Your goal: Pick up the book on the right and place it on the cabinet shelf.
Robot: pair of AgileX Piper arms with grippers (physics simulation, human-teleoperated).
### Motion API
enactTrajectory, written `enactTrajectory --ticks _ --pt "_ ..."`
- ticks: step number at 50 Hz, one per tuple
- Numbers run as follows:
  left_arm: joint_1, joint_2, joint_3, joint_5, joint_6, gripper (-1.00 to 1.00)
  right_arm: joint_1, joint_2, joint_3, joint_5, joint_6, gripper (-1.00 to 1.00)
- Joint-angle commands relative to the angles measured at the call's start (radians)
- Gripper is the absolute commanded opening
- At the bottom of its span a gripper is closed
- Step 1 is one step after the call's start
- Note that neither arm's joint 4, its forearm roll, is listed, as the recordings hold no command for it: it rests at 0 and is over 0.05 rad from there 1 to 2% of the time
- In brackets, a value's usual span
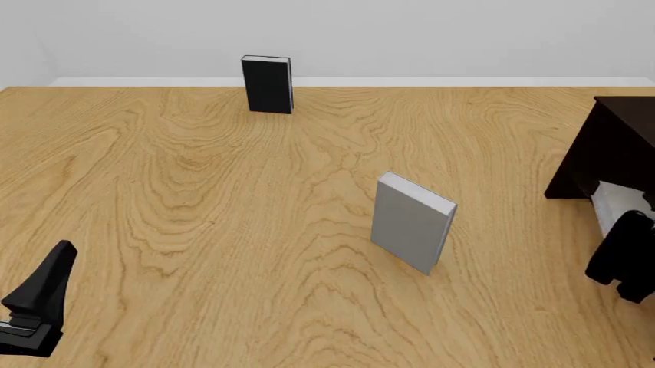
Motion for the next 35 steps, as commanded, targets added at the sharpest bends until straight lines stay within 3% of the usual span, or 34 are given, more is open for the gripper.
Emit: enactTrajectory --ticks 1,35 --pt "0.000 0.000 0.000 0.000 0.000 1.00 0.020 0.016 0.001 -0.018 0.010 1.00" --pt "0.001 0.000 0.000 0.000 -0.002 1.00 0.115 0.038 -0.009 -0.026 0.004 1.00"
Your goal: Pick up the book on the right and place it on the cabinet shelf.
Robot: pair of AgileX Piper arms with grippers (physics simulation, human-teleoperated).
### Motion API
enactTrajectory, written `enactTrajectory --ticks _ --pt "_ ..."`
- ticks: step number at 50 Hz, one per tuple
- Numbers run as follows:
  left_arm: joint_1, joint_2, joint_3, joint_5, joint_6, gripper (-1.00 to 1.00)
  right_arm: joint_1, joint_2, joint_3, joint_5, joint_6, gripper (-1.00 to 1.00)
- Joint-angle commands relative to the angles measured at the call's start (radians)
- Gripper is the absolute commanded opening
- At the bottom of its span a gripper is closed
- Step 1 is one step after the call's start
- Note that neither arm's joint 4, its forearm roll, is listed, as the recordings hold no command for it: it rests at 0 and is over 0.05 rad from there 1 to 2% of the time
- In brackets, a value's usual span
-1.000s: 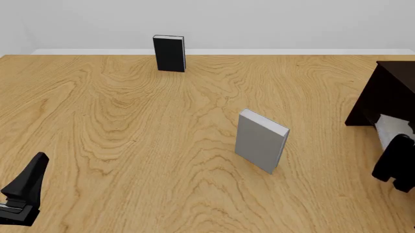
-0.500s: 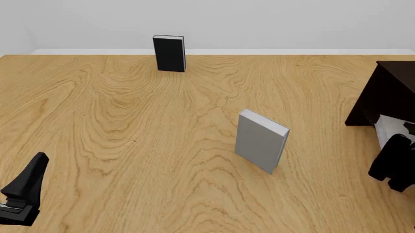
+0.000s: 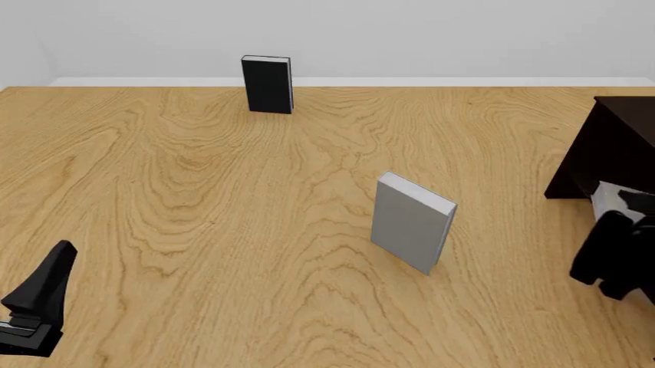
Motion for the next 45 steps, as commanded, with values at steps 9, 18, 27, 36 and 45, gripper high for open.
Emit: enactTrajectory --ticks 9,18,27,36,45 --pt "0.004 0.000 0.000 -0.002 -0.004 1.00 0.066 0.046 -0.004 -0.033 0.006 1.00" --pt "0.001 0.000 0.000 -0.002 -0.002 1.00 0.088 0.064 -0.008 -0.046 0.012 1.00" --pt "0.003 0.000 0.000 -0.001 -0.004 1.00 0.104 0.085 -0.007 -0.058 0.018 1.00" --pt "0.002 0.000 0.000 -0.002 -0.004 1.00 0.118 0.099 -0.007 -0.067 0.027 1.00" --pt "0.001 0.000 0.000 -0.002 -0.004 1.00 0.122 0.100 0.007 -0.077 0.025 1.00"
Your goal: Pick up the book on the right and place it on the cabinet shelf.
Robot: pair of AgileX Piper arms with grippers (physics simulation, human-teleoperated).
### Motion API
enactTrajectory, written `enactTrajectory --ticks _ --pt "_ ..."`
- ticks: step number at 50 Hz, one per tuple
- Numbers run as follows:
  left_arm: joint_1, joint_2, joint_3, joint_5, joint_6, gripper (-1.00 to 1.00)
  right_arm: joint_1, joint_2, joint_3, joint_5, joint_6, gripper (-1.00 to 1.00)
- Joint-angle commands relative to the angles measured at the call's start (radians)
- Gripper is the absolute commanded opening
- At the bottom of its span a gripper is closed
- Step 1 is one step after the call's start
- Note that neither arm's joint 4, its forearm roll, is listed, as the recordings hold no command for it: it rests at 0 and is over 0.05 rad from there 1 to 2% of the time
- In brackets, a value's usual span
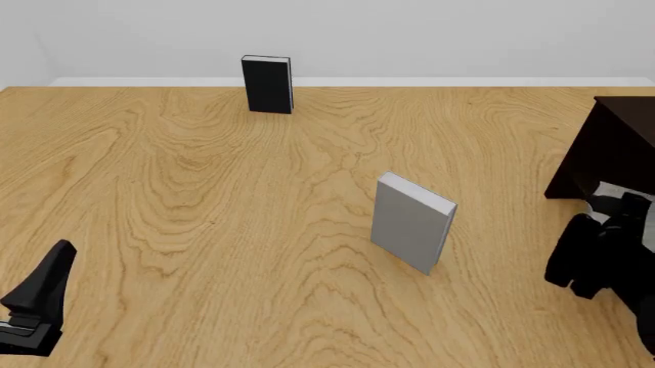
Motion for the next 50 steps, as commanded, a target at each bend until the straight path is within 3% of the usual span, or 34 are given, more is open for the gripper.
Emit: enactTrajectory --ticks 1,50 --pt "-0.001 0.000 0.000 0.000 0.001 1.00 0.014 0.000 0.010 -0.009 0.002 1.00" --pt "-0.009 0.000 0.000 0.000 0.010 1.00 -0.013 -0.225 0.051 0.129 -0.003 1.00"
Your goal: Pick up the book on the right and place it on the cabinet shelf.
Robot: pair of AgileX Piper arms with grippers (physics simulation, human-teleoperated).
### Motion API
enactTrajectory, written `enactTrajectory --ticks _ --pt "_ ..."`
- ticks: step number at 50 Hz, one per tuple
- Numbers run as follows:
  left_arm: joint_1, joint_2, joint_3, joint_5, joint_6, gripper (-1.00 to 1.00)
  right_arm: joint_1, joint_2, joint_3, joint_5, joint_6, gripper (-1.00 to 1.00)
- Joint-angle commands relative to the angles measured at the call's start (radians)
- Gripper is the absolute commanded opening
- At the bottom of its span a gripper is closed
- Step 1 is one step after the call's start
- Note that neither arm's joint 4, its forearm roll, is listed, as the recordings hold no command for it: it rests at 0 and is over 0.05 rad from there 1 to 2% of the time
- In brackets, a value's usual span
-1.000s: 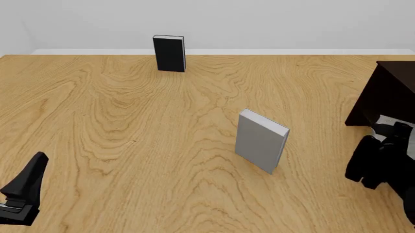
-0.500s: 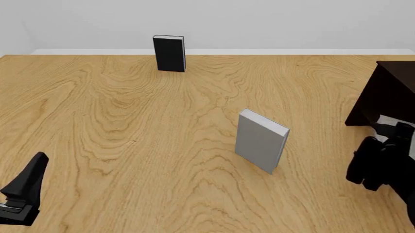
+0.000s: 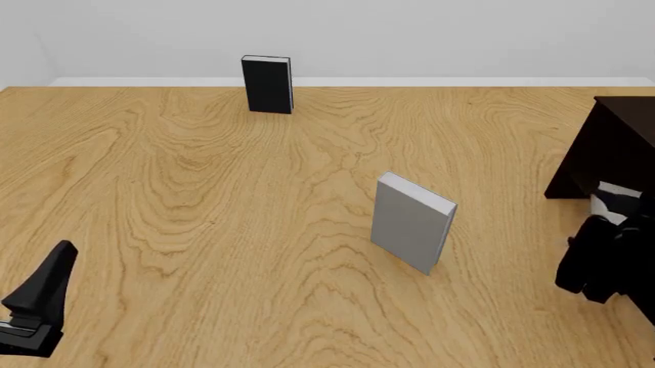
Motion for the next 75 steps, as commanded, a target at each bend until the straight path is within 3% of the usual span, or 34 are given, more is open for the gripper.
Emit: enactTrajectory --ticks 1,54,75 --pt "-0.001 0.000 0.000 0.000 0.002 1.00 -0.018 -0.034 0.011 0.017 -0.002 1.00" --pt "0.004 0.000 0.000 -0.003 -0.006 1.00 -0.138 0.093 0.040 -0.106 0.008 1.00" --pt "0.001 0.000 0.000 -0.003 -0.003 1.00 -0.205 -0.038 0.029 0.011 0.008 1.00"
